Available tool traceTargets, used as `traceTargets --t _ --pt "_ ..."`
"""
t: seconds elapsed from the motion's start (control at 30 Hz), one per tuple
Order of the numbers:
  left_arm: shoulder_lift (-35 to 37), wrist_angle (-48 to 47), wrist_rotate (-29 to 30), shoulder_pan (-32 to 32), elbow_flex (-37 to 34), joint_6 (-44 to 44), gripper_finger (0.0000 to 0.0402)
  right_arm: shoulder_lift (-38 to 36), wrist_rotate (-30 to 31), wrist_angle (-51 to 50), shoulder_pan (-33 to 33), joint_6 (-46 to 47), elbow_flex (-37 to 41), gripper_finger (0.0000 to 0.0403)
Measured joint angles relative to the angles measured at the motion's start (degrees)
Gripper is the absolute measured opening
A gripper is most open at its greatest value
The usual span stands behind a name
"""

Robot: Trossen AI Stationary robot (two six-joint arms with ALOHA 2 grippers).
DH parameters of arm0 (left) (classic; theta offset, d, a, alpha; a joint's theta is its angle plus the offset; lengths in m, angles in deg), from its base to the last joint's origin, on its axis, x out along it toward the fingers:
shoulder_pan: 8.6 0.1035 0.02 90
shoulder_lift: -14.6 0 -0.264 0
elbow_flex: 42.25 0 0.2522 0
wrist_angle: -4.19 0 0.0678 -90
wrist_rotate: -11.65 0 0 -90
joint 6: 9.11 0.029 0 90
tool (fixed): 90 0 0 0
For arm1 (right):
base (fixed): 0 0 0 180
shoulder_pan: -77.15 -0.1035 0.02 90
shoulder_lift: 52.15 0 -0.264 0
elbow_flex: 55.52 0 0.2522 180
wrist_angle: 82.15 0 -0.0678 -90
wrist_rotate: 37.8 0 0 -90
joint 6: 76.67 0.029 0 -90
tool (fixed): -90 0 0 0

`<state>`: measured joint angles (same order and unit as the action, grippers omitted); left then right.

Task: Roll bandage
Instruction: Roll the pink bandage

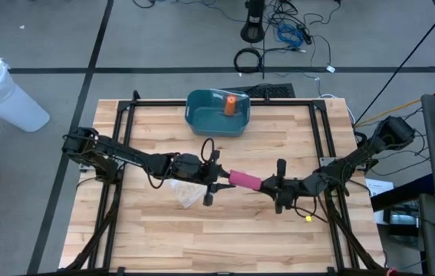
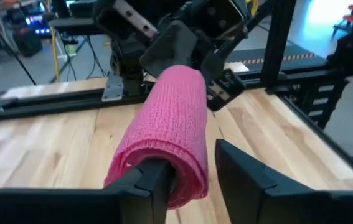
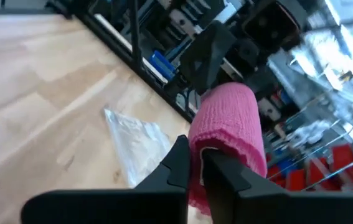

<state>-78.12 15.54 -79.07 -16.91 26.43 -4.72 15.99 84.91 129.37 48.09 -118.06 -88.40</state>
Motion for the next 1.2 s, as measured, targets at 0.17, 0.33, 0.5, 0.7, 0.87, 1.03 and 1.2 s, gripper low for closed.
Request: traceTargets --t 0.17,0.33,0.5,0.7,0.87,1.03,1.2 --pt "0.0 -0.2 0.1 -1.0 0.0 4.7 0.0073 0.0 0.1 -0.7 0.0 14.8 0.0 0.0053" --pt "0.0 -1.4 1.4 -1.6 0.0 8.3 0.0028 0.0 0.3 -3.3 -0.3 30.5 -0.2 0.0079" --pt "-0.1 -4.0 0.9 -2.4 0.0 8.0 0.0029 -0.6 -5.9 -3.0 -3.4 48.0 -0.2 0.0101" --pt "-1.6 -6.8 1.1 -4.8 -0.1 10.0 0.0042 -3.7 -15.2 -4.2 -6.6 71.2 -0.2 0.0111" --pt "-8.3 -2.4 1.6 -6.2 -0.1 10.4 0.0044 -3.3 -11.5 -9.2 -7.0 73.1 -0.2 0.0109" --pt "-17.4 8.9 2.2 -7.1 -0.1 7.9 0.0044 -1.5 -6.2 -14.8 -6.9 72.2 -0.1 0.0094" --pt "-23.6 15.1 6.4 -7.3 -0.1 7.6 0.0045 3.4 1.1 -11.3 -6.9 71.9 -0.1 0.0074"
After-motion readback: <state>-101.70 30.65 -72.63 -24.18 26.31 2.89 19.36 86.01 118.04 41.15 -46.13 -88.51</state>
